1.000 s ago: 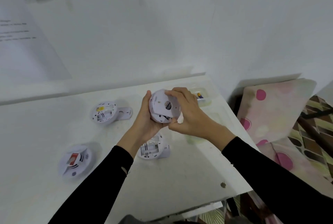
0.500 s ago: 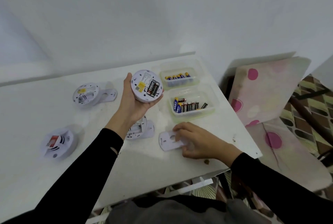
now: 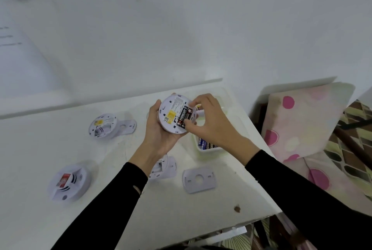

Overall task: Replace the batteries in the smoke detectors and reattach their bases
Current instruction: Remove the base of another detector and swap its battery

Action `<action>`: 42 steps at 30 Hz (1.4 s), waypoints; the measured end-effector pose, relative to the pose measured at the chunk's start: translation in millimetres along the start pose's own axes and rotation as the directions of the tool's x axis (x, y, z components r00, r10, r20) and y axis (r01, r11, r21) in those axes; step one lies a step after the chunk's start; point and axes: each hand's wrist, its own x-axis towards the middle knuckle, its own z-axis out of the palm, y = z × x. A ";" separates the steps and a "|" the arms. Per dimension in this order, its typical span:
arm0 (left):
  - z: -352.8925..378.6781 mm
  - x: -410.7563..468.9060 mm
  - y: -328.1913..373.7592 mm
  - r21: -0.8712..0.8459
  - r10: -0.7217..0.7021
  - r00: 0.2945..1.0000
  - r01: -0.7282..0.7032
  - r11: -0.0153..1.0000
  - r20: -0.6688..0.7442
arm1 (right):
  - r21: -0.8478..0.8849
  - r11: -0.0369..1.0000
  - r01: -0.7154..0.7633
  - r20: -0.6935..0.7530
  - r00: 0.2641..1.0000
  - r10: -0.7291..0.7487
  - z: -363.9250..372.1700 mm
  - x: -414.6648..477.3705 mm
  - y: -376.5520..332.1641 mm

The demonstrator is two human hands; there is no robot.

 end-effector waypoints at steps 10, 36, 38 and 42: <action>19.1 12.5 13.4 0.042 0.148 0.988 -0.146 0.988 -0.052 | 0.007 0.995 -0.095 -0.082 0.992 0.095 11.3 40.2 -8.1; -0.3 35.7 23.2 -0.155 0.063 0.991 -0.082 0.984 -0.122 | -0.110 0.877 -0.467 0.048 0.879 0.474 0.3 89.8 114.0; 1.9 36.6 22.6 -0.159 0.059 0.991 -0.078 0.984 -0.119 | -0.130 0.878 -0.460 0.092 0.876 0.473 3.3 91.6 114.0; 3.6 37.3 22.5 -0.159 0.063 0.991 -0.081 0.984 -0.117 | -0.137 0.877 -0.461 0.152 0.865 0.479 6.4 93.0 113.5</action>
